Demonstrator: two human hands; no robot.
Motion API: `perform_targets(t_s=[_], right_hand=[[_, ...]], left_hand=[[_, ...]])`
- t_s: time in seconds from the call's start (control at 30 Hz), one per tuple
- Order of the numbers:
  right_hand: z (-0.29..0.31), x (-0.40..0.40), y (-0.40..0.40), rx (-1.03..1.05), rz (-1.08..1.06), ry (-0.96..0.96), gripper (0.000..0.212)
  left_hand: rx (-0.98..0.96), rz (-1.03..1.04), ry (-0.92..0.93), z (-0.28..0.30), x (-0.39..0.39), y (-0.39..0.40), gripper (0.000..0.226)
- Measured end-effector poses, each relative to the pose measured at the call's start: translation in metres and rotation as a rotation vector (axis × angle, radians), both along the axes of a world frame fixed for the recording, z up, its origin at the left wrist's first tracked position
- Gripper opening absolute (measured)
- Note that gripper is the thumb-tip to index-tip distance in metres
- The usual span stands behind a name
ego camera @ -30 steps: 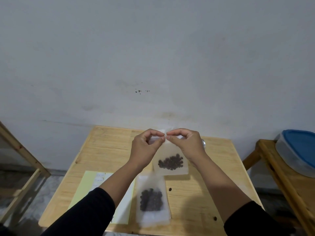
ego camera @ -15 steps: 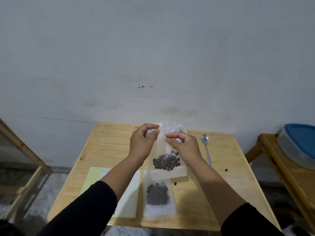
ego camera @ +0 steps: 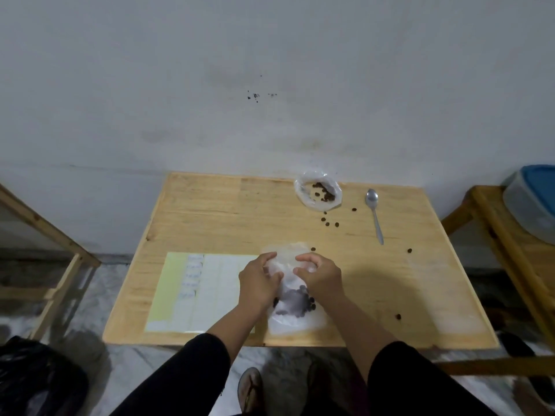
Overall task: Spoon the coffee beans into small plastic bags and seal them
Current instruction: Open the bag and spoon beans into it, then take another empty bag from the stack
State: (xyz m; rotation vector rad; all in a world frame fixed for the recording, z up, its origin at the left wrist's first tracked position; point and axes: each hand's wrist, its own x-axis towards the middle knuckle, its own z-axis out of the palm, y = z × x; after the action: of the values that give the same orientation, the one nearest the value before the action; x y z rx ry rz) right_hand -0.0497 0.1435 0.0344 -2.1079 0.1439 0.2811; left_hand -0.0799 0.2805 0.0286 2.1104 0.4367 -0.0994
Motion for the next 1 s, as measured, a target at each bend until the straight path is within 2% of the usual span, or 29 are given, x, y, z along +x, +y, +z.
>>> perform_targets(t_s=[0.17, 0.37, 0.53, 0.67, 0.83, 0.93, 1.0], right_hand=[[-0.018, 0.0, 0.005, -0.209, 0.074, -0.006, 0.03], [-0.03, -0.005, 0.006, -0.373, 0.145, -0.128, 0.042], [-0.032, -0.008, 0.005, -0.632, 0.331, -0.31, 0.048], [-0.025, -0.007, -0.004, -0.728, 0.41, -0.373, 0.056], [-0.003, -0.003, -0.036, -0.825, 0.408, -0.536, 0.044], [0.006, 0.003, -0.069, -0.862, 0.347, -0.536, 0.043], [0.014, 0.003, -0.097, -0.866, 0.3, -0.472, 0.048]], left_hand=[[0.08, -0.05, 0.027, -0.019, 0.001, 0.001, 0.045], [0.217, -0.181, 0.037, -0.027, 0.005, 0.004, 0.051], [0.376, -0.286, -0.064, -0.024, 0.008, -0.001, 0.048], [0.503, -0.361, -0.196, -0.012, 0.014, -0.009, 0.048], [0.647, -0.479, -0.313, 0.008, 0.032, -0.038, 0.046], [0.73, -0.577, -0.374, 0.017, 0.046, -0.065, 0.044], [0.697, -0.613, -0.424, 0.022, 0.051, -0.088, 0.043]])
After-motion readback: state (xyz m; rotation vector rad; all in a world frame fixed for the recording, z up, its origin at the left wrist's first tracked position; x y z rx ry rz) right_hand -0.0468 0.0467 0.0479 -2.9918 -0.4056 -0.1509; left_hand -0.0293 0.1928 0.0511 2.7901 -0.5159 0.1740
